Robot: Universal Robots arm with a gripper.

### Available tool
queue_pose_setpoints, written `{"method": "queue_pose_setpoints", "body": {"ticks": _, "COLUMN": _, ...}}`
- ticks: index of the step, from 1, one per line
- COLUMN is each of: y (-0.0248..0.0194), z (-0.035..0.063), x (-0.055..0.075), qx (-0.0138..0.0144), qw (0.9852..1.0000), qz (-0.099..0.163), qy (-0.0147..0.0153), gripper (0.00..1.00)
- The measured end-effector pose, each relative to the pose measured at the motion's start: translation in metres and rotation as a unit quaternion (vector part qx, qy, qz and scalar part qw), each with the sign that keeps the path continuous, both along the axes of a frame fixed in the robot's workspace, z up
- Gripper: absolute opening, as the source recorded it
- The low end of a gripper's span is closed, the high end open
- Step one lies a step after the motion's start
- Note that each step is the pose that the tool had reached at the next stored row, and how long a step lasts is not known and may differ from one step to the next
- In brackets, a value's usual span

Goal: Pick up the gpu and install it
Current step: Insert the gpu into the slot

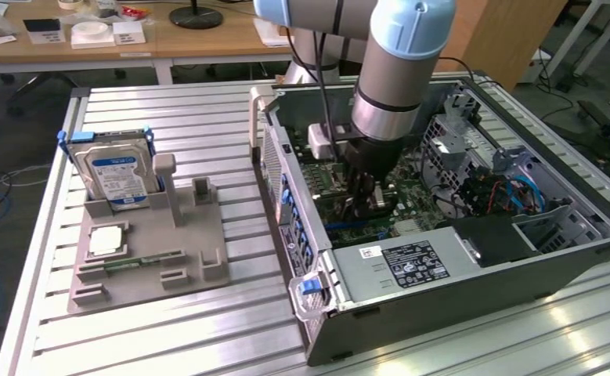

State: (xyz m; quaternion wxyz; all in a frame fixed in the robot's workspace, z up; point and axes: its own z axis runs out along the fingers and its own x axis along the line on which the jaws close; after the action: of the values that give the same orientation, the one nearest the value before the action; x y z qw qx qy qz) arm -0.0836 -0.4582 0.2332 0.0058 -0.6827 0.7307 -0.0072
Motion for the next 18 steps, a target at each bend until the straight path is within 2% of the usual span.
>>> {"method": "queue_pose_setpoints", "body": {"ticks": 9, "y": 0.0002, "z": -0.0045, "x": -0.0004, "qx": -0.0002, "qw": 1.0, "qz": 0.0, "qy": 0.0, "gripper": 0.29}}
{"method": "queue_pose_setpoints", "body": {"ticks": 18, "y": 0.0018, "z": -0.0036, "x": -0.0004, "qx": 0.0001, "qw": 1.0, "qz": 0.0, "qy": -0.0027, "gripper": 0.29}}
